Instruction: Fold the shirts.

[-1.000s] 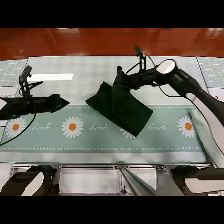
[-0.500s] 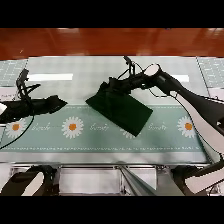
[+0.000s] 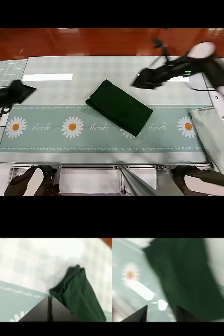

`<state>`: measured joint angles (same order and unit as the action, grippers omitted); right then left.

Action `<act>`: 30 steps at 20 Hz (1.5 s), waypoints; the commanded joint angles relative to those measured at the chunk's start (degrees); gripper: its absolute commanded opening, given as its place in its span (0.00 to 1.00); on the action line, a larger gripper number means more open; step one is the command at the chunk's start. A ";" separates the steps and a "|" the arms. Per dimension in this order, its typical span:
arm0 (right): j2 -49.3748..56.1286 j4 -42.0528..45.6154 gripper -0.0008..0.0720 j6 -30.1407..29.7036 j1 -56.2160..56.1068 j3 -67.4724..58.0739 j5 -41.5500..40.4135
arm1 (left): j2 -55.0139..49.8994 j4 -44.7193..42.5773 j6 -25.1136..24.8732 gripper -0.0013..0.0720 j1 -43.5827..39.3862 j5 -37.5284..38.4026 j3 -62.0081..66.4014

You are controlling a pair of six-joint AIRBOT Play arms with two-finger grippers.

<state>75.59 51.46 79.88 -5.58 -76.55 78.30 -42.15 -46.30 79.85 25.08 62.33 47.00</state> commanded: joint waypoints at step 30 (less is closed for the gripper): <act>7.39 -20.46 0.04 -4.20 -7.78 7.13 -23.02 | 11.63 1.36 -0.04 0.05 -15.10 -1.88 -15.61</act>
<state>82.65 20.27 68.31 -12.19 -57.21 51.75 -30.55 -44.95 79.81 10.00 60.45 31.42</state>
